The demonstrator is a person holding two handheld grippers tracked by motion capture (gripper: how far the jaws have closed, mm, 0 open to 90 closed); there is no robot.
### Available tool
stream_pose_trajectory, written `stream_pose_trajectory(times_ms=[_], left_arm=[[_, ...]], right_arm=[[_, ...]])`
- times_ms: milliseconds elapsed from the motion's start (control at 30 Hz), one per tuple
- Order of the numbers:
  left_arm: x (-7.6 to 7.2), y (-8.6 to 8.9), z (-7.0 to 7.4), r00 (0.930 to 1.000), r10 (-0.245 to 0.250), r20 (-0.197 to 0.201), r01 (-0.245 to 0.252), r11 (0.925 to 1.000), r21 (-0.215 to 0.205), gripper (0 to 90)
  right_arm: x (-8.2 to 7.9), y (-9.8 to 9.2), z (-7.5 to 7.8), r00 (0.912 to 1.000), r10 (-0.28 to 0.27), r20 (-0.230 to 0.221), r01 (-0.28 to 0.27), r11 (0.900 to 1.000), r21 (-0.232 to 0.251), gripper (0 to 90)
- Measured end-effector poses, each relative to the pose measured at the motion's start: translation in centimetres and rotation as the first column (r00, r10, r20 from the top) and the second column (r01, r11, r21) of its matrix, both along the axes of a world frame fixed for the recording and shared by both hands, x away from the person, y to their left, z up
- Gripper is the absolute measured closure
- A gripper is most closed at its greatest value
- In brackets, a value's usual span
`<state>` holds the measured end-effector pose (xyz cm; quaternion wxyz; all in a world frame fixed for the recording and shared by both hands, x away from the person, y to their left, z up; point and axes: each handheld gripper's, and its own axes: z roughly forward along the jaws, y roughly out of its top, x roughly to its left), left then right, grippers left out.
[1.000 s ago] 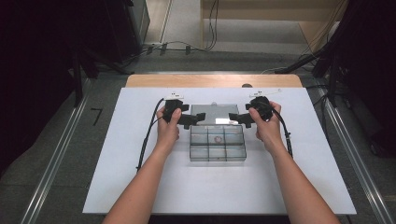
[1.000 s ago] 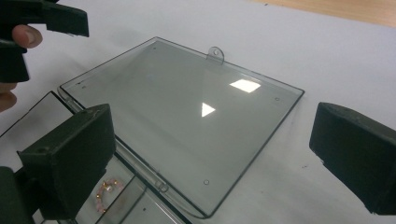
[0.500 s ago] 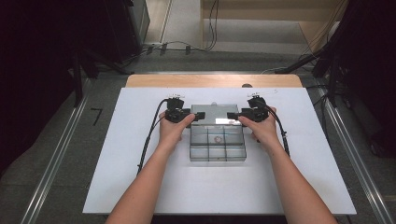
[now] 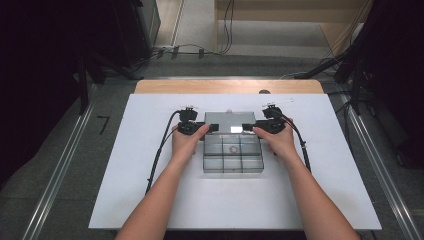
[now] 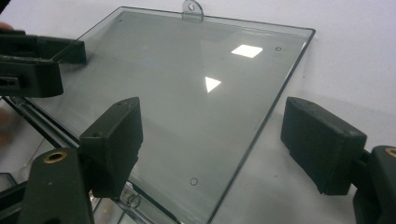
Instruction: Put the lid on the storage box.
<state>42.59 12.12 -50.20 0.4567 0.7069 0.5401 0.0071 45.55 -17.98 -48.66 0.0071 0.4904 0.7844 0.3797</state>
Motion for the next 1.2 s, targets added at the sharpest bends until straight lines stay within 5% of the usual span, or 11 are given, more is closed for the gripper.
stream_pose_trajectory(times_ms=[433,667,833,1200], left_arm=[[-0.2,-0.1,0.1,0.9993,0.012,-0.035,-0.014,0.9992,-0.038,34.0],[-0.4,0.0,0.7,1.0,0.0,0.003,0.0,0.9988,-0.049,44.5],[-0.6,0.5,1.3,0.9993,0.007,0.037,-0.005,0.9974,-0.071,54.5],[-1.6,1.3,1.9,0.9911,-0.018,0.132,0.031,0.9944,-0.101,67.4]], right_arm=[[0.0,0.2,-0.2,0.9964,-0.004,-0.085,0.009,0.998,0.065,24.4],[-0.4,-0.3,0.7,0.9999,0.005,-0.014,-0.005,0.999,0.053,39.1],[-0.8,-1.3,1.2,0.999,0.002,0.044,-0.006,0.996,0.087,51.9],[-2.2,-2.4,2.1,0.9868,0.01,0.162,-0.03,0.992,0.12,69.8]])
